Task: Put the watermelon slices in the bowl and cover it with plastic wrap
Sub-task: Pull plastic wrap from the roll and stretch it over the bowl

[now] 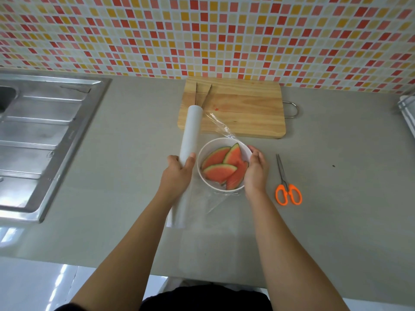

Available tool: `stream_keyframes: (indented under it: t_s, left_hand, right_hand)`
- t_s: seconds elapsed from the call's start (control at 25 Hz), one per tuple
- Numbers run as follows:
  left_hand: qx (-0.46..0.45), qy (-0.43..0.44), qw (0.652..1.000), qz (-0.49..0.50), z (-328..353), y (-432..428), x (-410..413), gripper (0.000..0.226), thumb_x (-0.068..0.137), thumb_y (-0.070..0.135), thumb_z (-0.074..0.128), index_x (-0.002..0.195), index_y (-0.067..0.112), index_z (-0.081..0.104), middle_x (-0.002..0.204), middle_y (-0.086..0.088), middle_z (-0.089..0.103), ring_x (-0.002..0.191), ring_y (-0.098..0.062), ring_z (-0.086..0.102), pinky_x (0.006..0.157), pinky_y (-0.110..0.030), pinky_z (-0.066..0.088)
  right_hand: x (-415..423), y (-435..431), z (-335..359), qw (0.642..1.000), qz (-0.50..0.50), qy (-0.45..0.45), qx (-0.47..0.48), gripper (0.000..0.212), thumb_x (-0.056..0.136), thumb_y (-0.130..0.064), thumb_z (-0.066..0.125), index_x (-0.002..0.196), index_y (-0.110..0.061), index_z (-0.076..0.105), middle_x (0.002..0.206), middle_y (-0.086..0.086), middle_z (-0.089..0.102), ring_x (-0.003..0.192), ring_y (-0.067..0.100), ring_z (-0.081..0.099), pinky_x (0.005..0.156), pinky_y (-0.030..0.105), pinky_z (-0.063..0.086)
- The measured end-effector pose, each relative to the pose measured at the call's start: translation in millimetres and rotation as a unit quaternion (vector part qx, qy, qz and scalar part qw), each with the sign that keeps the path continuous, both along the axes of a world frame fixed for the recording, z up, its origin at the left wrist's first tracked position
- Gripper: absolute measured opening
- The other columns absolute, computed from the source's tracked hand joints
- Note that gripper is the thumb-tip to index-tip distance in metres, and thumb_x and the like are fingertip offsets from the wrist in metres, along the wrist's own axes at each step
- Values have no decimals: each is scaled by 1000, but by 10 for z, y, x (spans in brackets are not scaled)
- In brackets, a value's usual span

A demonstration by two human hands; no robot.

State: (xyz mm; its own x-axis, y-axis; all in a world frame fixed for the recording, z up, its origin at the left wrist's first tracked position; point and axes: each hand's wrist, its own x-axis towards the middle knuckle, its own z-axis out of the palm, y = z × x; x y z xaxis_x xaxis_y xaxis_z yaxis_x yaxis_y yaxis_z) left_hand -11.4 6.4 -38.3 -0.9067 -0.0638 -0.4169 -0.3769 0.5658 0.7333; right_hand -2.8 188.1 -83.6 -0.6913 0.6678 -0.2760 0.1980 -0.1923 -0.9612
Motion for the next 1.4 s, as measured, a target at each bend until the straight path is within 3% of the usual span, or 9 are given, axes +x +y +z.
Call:
stream_keyframes:
  t_s: [0.2,0.32,0.52,0.64,0.8,1.0,1.12,1.28,1.4]
  left_hand:
    - [91,-61,994,14,-42,-116,-47,54,73,61,46,99,16,56,98,-5,62,85,-22,61,73,-39,51]
    - [53,-44,998,-9,-103,-250,-21,48,82,60,52,97,14,53,90,-2,58,78,-17,56,62,-32,43]
    - [-6,5,1000,-17,-157,-244,75,43,89,61,41,99,19,41,79,3,57,72,-13,56,56,-27,38]
    - [49,-26,998,32,-149,-253,101,50,79,68,45,102,23,45,90,0,60,80,-24,64,72,-41,53]
    - [115,-77,990,25,-101,-381,78,46,71,56,51,99,20,54,102,-9,62,92,-33,63,86,-53,52]
    - [34,-41,998,-44,-104,-478,104,45,87,62,44,106,21,48,97,-2,62,85,-19,61,65,-31,46]
    - [12,2,1000,-18,-93,-403,197,41,88,62,41,107,26,42,92,-4,64,80,-25,64,66,-36,51]
    - [47,-13,998,36,-53,-507,232,44,77,59,44,98,21,49,93,-5,61,79,-30,66,73,-45,54]
    - [26,-16,1000,6,-76,-571,218,39,83,60,46,90,22,52,88,-2,60,76,-20,61,61,-35,47]
  right_hand:
    - [2,5,7,1000,-11,0,3,29,96,-12,34,106,-12,62,104,6,64,98,18,59,87,28,46]
    - [-1,4,3,1000,-10,-5,8,29,96,-12,34,107,-11,62,108,9,64,98,18,59,88,29,46]
    - [-6,-8,-4,1000,-8,-3,19,28,95,-11,35,101,-16,62,103,4,64,100,20,59,91,34,46]
    - [2,-8,-8,1000,-11,-4,17,28,95,-12,35,100,-18,62,104,3,64,101,20,59,91,32,47]
    - [-2,-21,-14,999,-22,-9,28,29,96,-13,35,103,-16,63,109,7,65,102,19,59,90,32,46]
    - [0,17,-19,999,-30,-17,38,30,95,-14,35,104,-14,63,111,9,65,104,22,59,92,36,47]
    - [8,15,-32,998,-32,-19,42,29,95,-14,35,103,-17,63,110,7,64,105,22,59,94,38,47]
    - [3,-67,-23,999,-29,-13,40,31,96,-14,34,106,-13,63,112,10,65,106,24,59,95,39,47]
    - [-8,-55,-21,999,-33,-12,34,30,96,-15,34,105,-13,63,111,10,65,104,23,60,93,36,47]
